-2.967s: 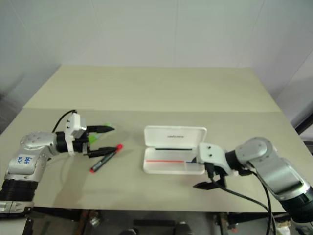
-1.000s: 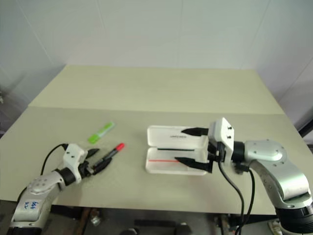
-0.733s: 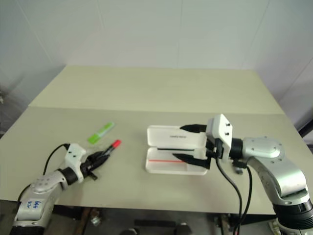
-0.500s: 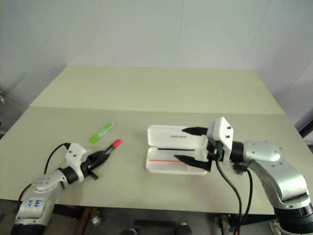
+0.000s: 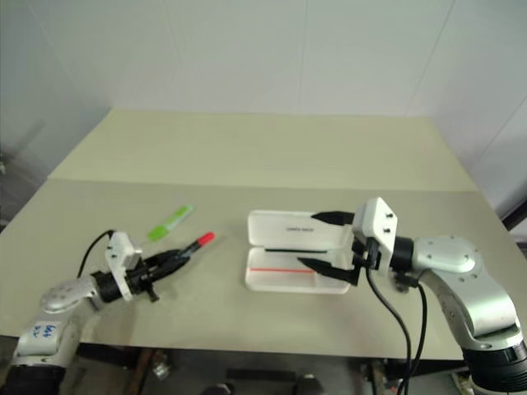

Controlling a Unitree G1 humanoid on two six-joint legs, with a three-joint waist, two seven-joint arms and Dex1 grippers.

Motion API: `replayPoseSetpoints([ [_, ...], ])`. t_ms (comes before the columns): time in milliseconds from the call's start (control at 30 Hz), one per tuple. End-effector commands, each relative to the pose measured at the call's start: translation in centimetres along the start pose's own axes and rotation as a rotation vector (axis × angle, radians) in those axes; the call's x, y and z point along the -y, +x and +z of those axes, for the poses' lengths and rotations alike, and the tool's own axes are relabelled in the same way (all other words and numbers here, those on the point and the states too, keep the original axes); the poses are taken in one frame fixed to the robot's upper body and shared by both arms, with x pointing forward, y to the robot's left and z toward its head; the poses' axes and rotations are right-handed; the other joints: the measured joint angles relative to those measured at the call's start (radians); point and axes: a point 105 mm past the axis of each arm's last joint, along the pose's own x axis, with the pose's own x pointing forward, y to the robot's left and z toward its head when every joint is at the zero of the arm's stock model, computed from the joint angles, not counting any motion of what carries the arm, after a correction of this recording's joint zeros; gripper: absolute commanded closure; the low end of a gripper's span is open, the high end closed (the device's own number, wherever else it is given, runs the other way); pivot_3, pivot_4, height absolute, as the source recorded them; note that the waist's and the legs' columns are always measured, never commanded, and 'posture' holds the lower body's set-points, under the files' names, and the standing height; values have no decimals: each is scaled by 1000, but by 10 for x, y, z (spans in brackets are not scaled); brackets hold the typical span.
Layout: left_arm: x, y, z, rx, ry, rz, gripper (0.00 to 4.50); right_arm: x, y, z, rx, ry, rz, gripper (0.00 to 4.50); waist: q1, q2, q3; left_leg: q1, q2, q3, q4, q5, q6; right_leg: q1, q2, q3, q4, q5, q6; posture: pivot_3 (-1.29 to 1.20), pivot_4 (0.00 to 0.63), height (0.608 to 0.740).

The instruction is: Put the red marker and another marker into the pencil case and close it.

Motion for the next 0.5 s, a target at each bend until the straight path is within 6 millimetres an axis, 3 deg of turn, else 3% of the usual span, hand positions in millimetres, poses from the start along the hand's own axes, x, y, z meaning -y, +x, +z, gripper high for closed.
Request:
replayPoseSetpoints([
  [33,2,0,20,25,104,-95,3841,0,-2,4,20,-36,-18,0,0,0,0,0,0,1,0,0,0,0,0,0,-1,0,0,0,150,740],
  [300,7,11,32,3,225,-328,3841,-2,-14,4,-10,-37,-43,0,1,0,0,-2,0,1,-1,0,0,0,0,0,-4,1,1,0,150,740],
  [500,25,43,39,44,260,-462,3841,-4,-36,0,-83,-36,-79,0,3,0,0,-2,0,2,-1,0,1,0,-1,0,-5,1,2,0,150,740],
])
